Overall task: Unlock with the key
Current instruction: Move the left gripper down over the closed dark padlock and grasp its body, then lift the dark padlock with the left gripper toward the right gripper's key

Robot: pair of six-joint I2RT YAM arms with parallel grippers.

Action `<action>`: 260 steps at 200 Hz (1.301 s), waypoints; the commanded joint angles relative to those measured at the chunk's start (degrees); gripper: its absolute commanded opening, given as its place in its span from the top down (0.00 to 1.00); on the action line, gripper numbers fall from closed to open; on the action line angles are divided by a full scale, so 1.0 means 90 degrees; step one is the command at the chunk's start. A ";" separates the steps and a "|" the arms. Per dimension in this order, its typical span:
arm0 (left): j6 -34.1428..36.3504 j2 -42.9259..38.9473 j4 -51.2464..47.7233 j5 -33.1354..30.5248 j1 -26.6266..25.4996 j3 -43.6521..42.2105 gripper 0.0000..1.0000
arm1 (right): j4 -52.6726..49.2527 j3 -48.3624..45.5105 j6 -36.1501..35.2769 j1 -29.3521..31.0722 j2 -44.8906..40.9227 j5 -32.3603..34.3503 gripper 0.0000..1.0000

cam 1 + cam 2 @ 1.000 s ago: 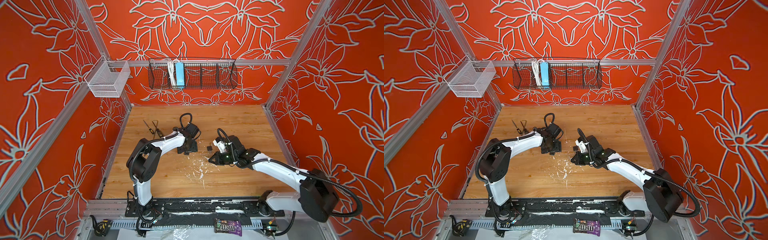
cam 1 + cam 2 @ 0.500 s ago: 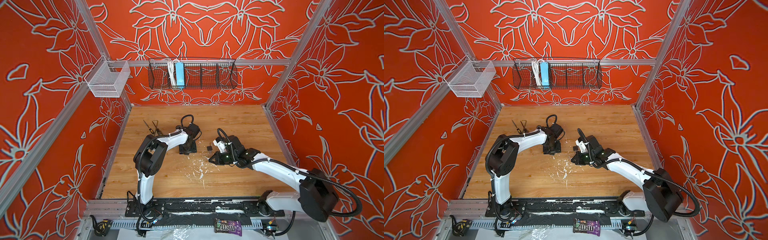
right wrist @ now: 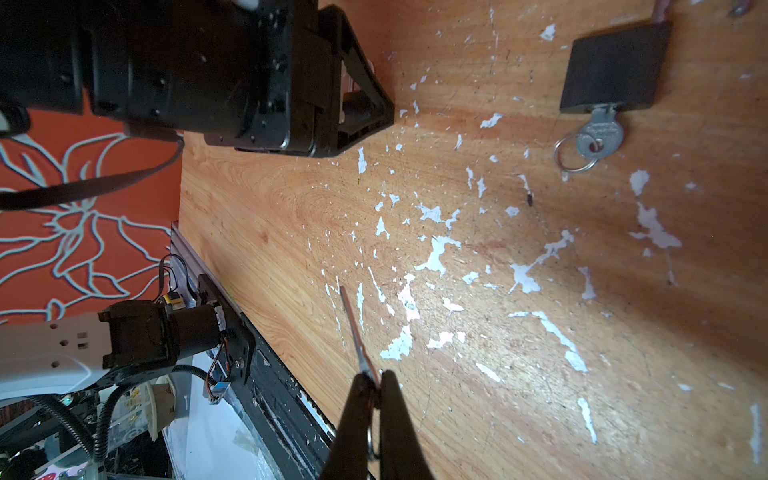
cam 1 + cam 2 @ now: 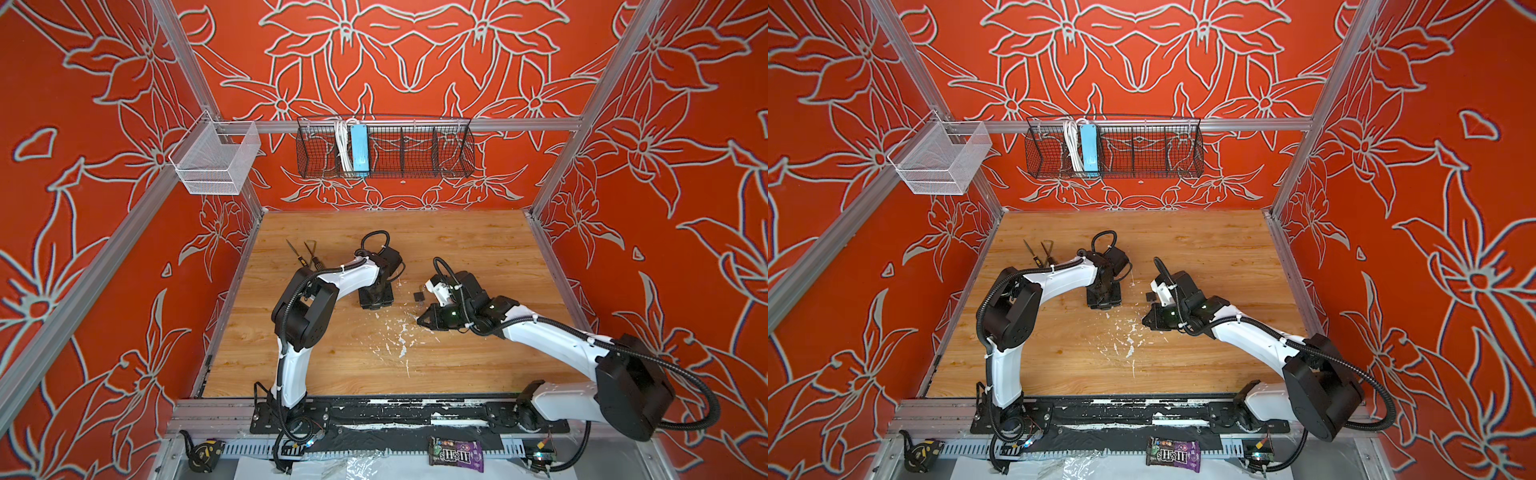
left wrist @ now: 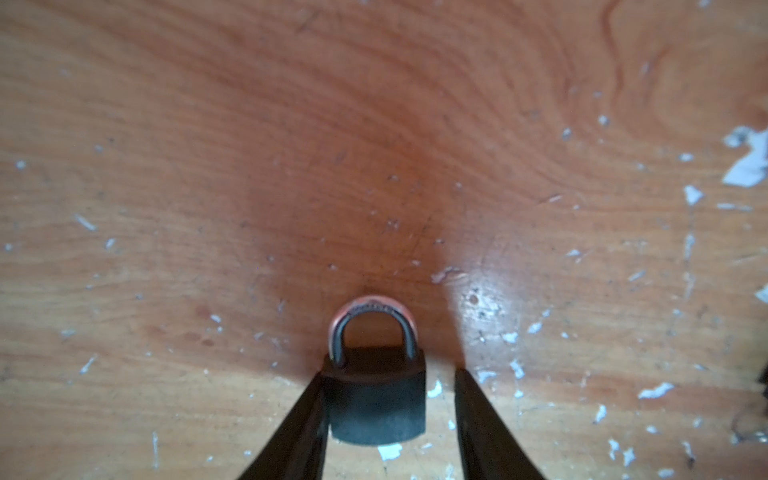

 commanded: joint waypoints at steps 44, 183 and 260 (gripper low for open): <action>-0.0310 0.0237 -0.0365 -0.0259 -0.0081 -0.0071 0.61 | 0.0059 0.0056 -0.0075 0.0023 -0.0026 0.0057 1.00; -0.1161 -0.1603 0.0547 0.0134 -0.0166 -0.1010 0.86 | -0.0242 0.0257 0.0117 0.0068 -0.0263 0.0053 1.00; -0.2827 -0.3491 0.1802 0.0375 -0.0444 -0.2459 0.98 | 0.0850 0.0109 0.1171 0.1054 -0.0138 0.1435 1.00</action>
